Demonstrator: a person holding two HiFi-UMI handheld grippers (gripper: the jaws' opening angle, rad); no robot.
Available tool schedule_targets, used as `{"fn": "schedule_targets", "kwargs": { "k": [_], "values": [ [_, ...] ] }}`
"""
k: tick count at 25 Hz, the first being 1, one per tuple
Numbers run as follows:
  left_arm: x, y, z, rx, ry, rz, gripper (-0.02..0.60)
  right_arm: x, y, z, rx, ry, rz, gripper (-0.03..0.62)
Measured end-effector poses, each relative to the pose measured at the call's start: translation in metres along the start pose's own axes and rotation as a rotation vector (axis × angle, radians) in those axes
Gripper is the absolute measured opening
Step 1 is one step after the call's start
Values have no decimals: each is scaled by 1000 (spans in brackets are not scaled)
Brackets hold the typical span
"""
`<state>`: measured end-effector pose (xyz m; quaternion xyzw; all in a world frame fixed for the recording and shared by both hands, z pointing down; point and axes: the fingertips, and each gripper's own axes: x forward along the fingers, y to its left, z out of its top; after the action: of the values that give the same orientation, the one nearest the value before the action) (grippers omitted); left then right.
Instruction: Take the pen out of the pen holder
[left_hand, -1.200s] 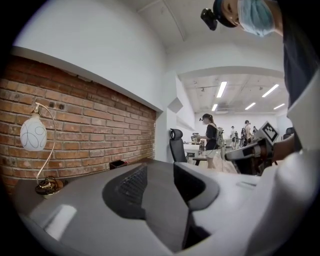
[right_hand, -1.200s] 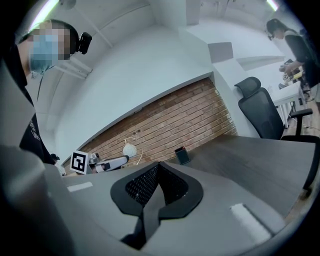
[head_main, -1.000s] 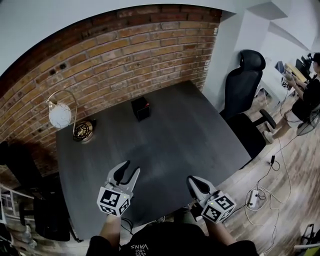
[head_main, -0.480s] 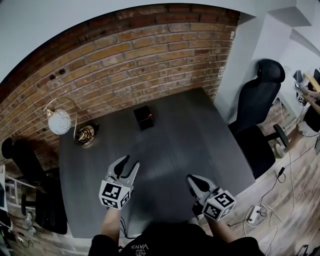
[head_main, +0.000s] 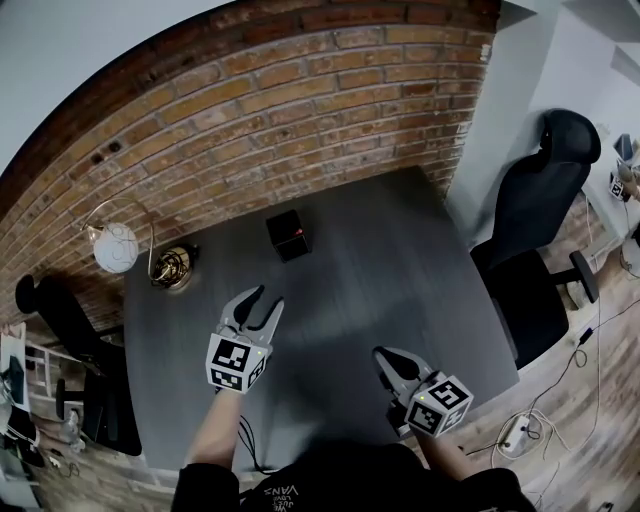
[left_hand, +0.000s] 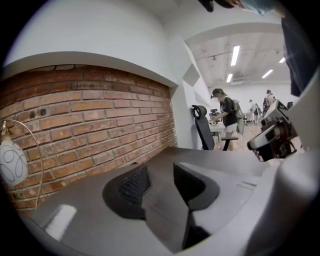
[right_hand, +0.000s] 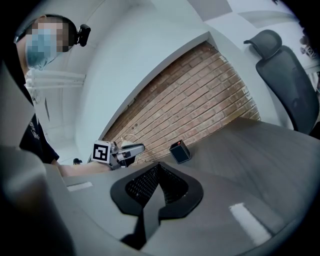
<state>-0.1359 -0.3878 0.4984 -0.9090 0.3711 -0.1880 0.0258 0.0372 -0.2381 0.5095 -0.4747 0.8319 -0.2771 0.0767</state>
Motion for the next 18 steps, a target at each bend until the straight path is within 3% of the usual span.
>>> {"fn": "schedule_targets", "kwargs": {
  "k": [8,12,18],
  "values": [
    [64,13,-3,21,62,4,176,-5,-39,0,29,30,-18,2],
    [98,19,-8,73,117,3,176,-9,-59,-3,48,41,-31,2],
    [138,29,-16,59,165,-6,176,-14,-83,-3,81,39,-43,2]
  ]
}}
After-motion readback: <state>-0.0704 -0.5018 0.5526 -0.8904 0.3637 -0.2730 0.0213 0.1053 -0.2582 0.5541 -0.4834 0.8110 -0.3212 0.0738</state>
